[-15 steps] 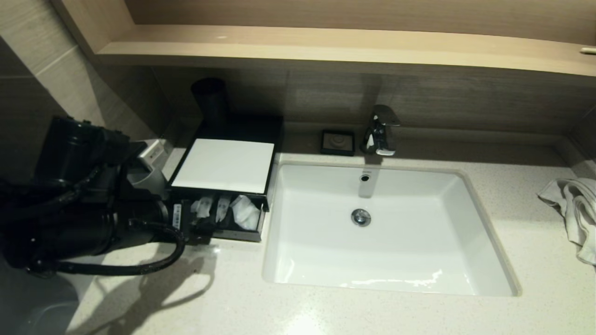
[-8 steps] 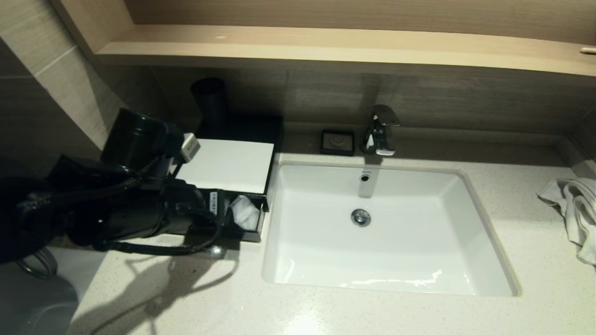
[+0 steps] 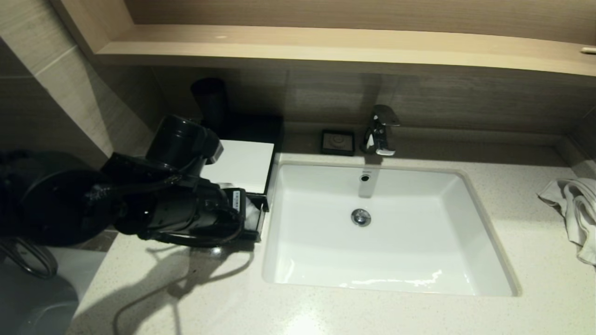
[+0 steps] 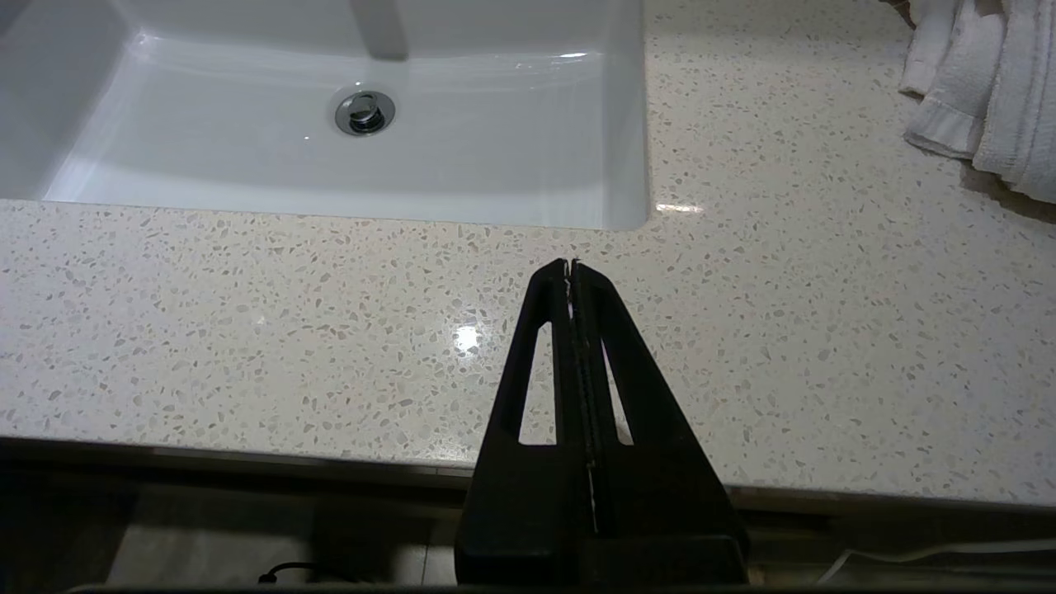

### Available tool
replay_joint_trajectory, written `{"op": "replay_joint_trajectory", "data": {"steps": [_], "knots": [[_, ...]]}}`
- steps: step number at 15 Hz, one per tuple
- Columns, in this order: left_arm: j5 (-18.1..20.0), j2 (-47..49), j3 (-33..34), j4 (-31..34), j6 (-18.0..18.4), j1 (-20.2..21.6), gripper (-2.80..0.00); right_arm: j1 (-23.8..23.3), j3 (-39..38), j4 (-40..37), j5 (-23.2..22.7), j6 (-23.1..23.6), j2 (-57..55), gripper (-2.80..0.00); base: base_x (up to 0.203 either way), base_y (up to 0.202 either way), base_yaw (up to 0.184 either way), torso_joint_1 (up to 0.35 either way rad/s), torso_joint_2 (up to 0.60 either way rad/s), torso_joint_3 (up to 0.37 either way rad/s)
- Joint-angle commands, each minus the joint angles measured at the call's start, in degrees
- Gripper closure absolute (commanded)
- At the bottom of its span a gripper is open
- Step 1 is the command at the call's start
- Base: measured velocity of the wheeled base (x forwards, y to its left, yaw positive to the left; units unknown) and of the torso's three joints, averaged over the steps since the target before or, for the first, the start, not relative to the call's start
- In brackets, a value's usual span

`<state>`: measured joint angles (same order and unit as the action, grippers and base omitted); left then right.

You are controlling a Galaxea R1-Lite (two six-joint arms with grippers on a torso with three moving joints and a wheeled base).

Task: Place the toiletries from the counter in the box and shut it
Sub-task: Close the drawer

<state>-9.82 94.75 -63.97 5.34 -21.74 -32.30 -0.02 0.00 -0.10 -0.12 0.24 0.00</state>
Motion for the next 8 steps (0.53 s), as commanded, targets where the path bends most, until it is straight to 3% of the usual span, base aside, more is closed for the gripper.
{"op": "replay_joint_trajectory", "data": {"steps": [1, 8], "knots": [[-0.1, 1.7, -1.1, 0.2, -0.2, -0.8, 0.00, 0.0, 0.0, 0.0, -0.1, 0.0, 0.0, 0.00, 0.000, 0.000, 0.000, 0.000, 0.00, 0.000], [-0.1, 3.5, -1.7, 0.2, -0.2, -2.4, 0.00, 0.0, 0.0, 0.0, -0.1, 0.0, 0.0, 0.00, 0.000, 0.000, 0.000, 0.000, 0.00, 0.000]]}}
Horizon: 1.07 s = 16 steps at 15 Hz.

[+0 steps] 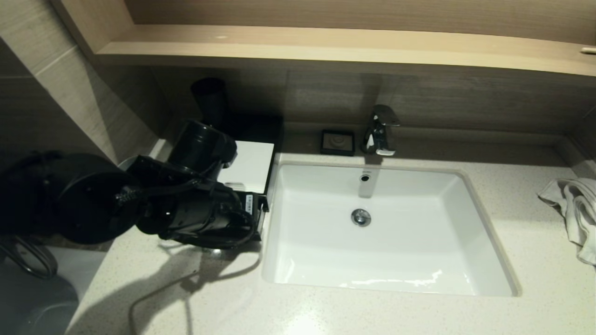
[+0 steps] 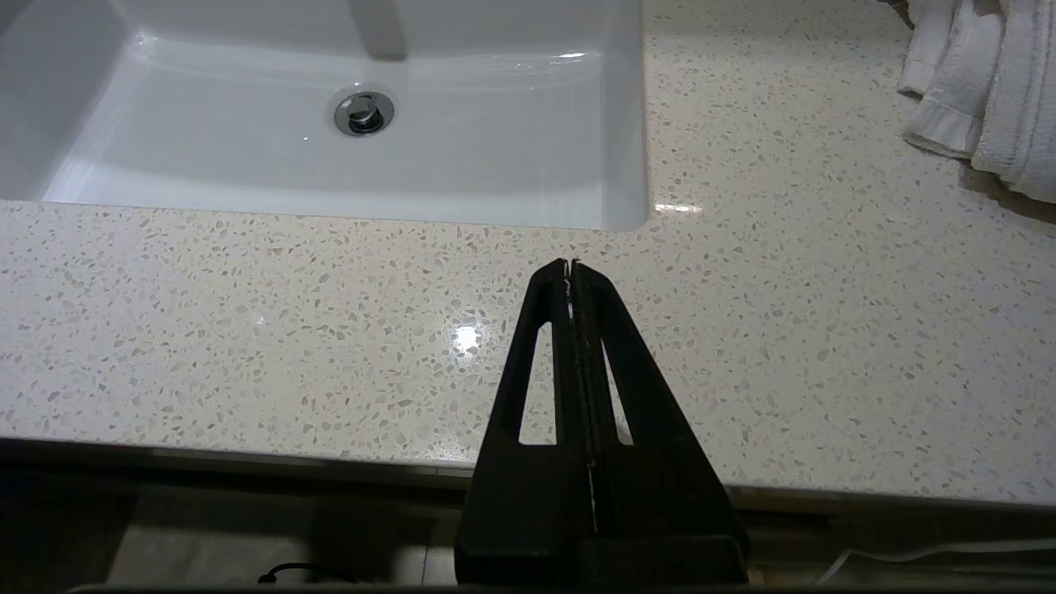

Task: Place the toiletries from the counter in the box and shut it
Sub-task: Close the drawer

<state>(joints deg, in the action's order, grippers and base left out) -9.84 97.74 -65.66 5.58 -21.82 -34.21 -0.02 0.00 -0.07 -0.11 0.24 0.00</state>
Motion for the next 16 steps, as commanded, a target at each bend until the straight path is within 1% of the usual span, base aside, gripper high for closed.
{"op": "replay_joint_trajectory", "data": {"steps": [1, 3, 8, 11, 16], "knots": [[-0.1, 0.8, 0.0, 0.0, -0.2, -0.6, 0.00, 0.0, 0.0, 0.0, -0.1, 0.0, 0.0, 0.00, 0.000, 0.000, 0.000, 0.000, 0.00, 0.000], [-0.1, 1.1, -0.1, -0.1, -0.2, -1.3, 0.00, -0.1, 0.0, 0.0, -0.1, 0.0, 0.0, 0.00, 0.000, 0.000, 0.000, 0.000, 0.00, 0.000], [-0.6, 2.3, -0.2, -0.3, -0.1, -1.3, 0.00, 0.0, 0.0, 0.0, -0.1, 0.0, 0.0, 0.00, 0.000, 0.000, 0.000, 0.000, 0.00, 0.000], [-3.1, 3.4, -1.0, -0.4, 0.0, -1.3, 0.00, 0.0, 0.0, 0.0, 0.0, 0.0, 0.0, 0.00, 0.000, 0.000, 0.000, 0.000, 0.00, 0.000], [-4.2, 4.3, -1.7, -0.8, -0.1, -1.2, 0.00, 0.0, 0.0, 0.0, 0.0, 0.0, 0.0, 0.00, 0.000, 0.000, 0.000, 0.000, 0.00, 0.000]]}}
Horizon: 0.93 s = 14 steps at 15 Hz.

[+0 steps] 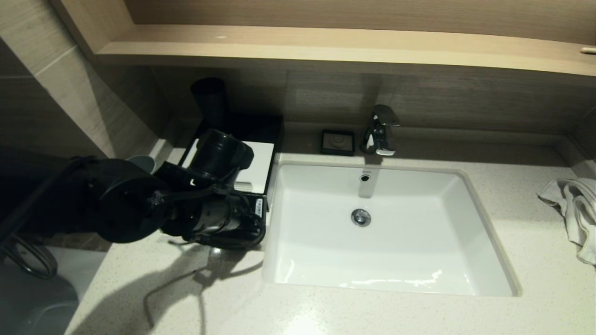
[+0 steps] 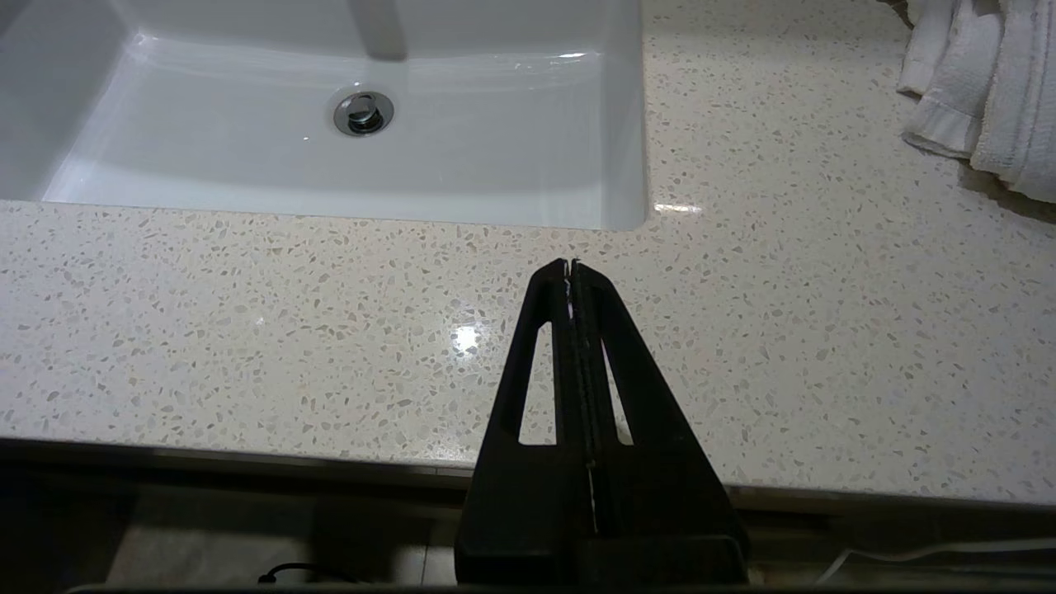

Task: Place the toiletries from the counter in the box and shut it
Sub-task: Close the drawer

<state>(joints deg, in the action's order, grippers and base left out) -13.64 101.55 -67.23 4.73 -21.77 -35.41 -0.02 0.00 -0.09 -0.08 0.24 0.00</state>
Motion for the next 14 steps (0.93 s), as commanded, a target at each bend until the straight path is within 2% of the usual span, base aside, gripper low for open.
{"op": "replay_joint_trajectory", "data": {"steps": [1, 8, 10, 14], "knots": [[-1.1, 1.1, -0.2, 0.0, -0.2, 0.0, 0.00, 0.0, 0.0, 0.0, -0.1, 0.0, 0.0, 0.00, 0.000, 0.000, 0.000, 0.000, 0.00, 0.000], [-3.6, 3.4, -0.7, -1.3, -0.2, 0.3, 0.00, 0.0, 0.0, 0.0, -0.1, 0.0, 0.0, 0.00, 0.000, 0.000, 0.000, 0.000, 0.00, 0.000], [-3.8, 2.5, -0.9, -1.2, -1.5, 0.3, 0.00, 0.0, 0.0, 0.0, -0.1, 0.0, 0.0, 0.00, 0.000, 0.000, 0.000, 0.000, 0.00, 0.000], [-3.7, -0.5, -0.7, -1.1, -1.8, 0.3, 0.00, 0.0, 0.0, 0.0, 0.0, 0.0, 0.0, 0.00, 0.000, 0.000, 0.000, 0.000, 0.00, 0.000]]}}
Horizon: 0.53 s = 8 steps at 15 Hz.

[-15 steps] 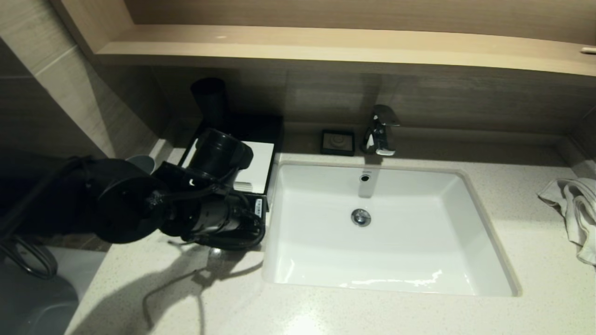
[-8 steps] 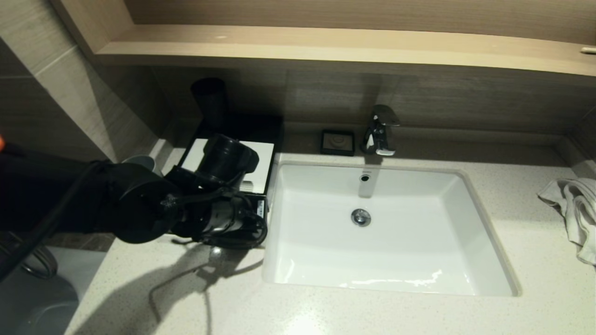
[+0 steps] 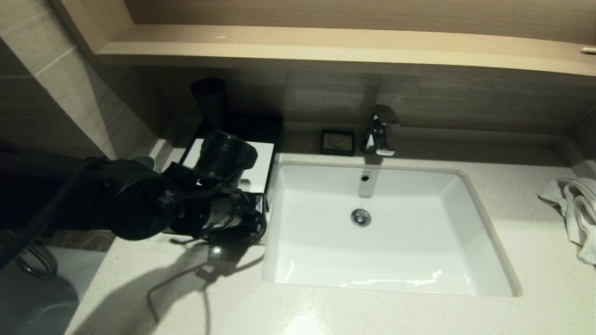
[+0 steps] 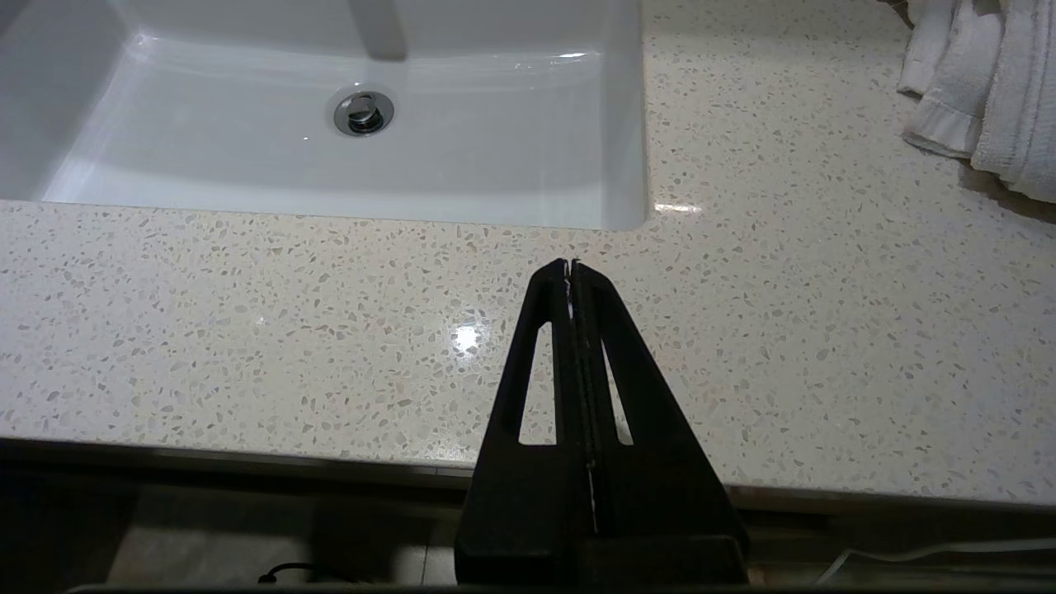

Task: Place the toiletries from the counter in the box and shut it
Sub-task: Close the drawer

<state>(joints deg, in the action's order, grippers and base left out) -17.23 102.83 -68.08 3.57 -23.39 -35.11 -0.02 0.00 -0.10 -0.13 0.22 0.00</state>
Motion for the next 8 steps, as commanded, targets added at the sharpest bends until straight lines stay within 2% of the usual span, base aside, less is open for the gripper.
{"op": "replay_joint_trajectory", "data": {"steps": [1, 8], "knots": [[-0.2, -2.6, 0.1, 0.2, -0.2, -0.1, 0.00, 0.0, 0.0, 0.0, 0.0, 0.0, 0.0, 0.00, 0.000, 0.000, 0.000, 0.000, 0.00, 0.000], [-0.5, -3.1, 0.4, 0.3, -0.2, 0.4, 0.00, 0.0, 0.0, 0.0, 0.0, 0.0, 0.0, 0.00, 0.000, 0.000, 0.000, 0.000, 0.00, 0.000]]}}
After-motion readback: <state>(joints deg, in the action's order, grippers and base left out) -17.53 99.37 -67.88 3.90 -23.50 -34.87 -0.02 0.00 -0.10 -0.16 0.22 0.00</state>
